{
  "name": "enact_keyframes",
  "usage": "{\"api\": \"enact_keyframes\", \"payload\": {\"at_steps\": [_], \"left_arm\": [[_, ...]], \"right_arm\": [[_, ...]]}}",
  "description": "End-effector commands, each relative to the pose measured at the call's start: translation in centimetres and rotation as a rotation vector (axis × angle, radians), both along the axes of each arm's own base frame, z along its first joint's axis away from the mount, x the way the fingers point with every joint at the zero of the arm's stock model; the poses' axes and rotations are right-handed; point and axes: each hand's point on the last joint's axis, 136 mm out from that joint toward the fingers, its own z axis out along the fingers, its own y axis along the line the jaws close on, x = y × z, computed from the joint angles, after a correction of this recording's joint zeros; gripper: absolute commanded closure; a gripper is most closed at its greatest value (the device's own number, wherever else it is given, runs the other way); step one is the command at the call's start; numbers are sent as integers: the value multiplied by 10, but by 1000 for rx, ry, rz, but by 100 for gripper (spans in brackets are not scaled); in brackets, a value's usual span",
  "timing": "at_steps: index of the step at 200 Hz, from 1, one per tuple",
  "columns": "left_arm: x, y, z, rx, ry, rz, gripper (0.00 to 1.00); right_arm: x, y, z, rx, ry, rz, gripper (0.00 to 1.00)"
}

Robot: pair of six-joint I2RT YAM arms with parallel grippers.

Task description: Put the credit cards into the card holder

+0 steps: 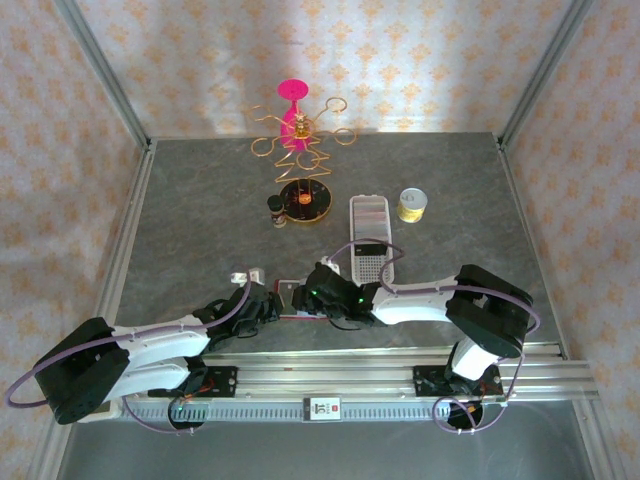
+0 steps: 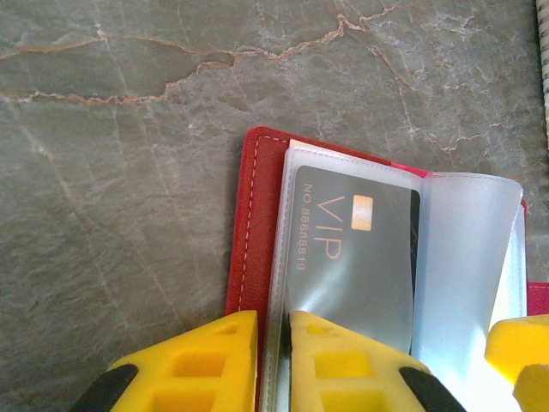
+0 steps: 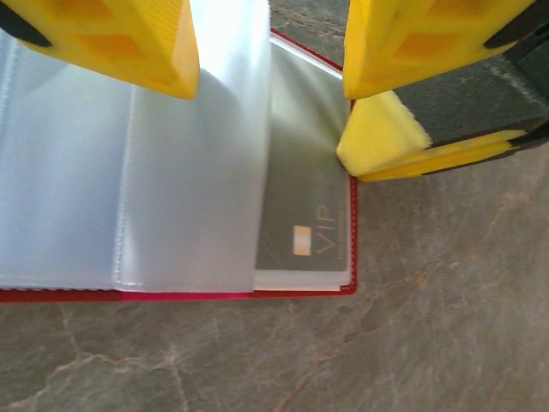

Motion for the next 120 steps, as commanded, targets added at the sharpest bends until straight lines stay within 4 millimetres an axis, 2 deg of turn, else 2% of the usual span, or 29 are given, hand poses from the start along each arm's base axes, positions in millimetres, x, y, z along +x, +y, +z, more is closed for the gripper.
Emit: {"api": "enact_keyframes", "payload": {"at_steps": [1, 57, 88, 120], "left_arm": [[-31, 21, -35, 83, 145, -10, 85], [-31, 22, -34, 77, 140, -5, 85], [-31, 23, -33, 61, 124, 6, 84], [-32, 21, -33, 29, 119, 7, 84]], "right_arm": [[3, 12, 6, 44, -7, 0, 52], [3, 20, 6, 69, -2, 9, 52], [5, 31, 19, 134, -17, 19, 53], [6, 37, 22, 164, -18, 23, 53]]}}
